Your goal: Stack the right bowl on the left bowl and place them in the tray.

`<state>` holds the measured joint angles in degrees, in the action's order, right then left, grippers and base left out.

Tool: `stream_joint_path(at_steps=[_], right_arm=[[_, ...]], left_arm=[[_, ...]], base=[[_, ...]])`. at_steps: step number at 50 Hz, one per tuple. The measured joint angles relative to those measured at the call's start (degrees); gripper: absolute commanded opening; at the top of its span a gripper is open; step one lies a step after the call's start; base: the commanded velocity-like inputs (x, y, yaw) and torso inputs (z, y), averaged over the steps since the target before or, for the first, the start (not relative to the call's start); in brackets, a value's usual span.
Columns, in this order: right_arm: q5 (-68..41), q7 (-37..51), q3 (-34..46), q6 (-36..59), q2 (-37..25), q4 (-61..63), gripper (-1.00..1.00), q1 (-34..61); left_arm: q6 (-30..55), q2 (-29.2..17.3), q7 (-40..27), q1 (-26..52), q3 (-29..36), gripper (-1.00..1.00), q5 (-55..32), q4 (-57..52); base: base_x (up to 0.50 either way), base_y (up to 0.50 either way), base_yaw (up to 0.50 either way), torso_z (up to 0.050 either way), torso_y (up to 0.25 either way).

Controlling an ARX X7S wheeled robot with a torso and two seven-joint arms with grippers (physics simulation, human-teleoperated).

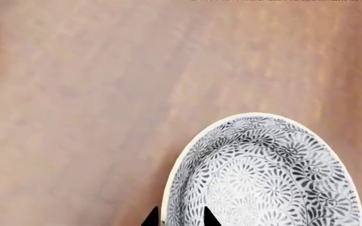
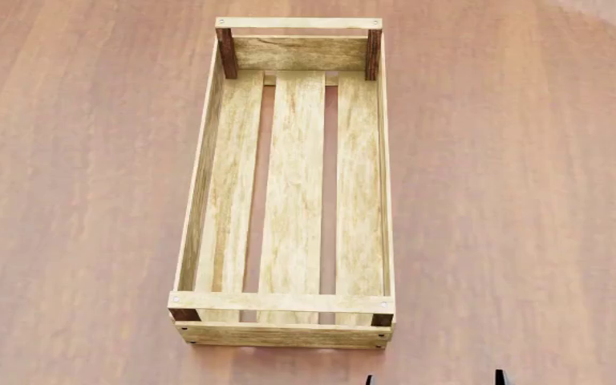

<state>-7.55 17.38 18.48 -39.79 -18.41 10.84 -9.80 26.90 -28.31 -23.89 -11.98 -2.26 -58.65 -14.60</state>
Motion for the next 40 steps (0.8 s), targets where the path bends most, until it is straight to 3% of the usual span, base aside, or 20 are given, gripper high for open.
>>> stream_joint_path(at_steps=[19,32,40], right_arm=[[-0.3,0.1,0.5,0.2,-0.3,-0.2,1.00,0.1],[-1.0,0.1,0.8,-0.2,-0.5,-0.7,1.00,0.3],[-1.5,0.0,1.1,-0.4,-0.6,-0.9,1.00,0.4]], left_arm=[[-1.2,-1.5,-0.6,-0.4,0.7,-1.00,3.1,-3.8],[-1.0,-6.8,-2.7,2.7,0.2,-1.00,7.5,-12.5],[-0.4,-10.7,-5.3,3.6,-5.2,-1.00,5.3,-17.1]], base=[[0.00,0.00,0.00,0.000,0.000],[0.00,0.00,0.00,0.000,0.000],[0.00,0.00,0.00,0.000,0.000]])
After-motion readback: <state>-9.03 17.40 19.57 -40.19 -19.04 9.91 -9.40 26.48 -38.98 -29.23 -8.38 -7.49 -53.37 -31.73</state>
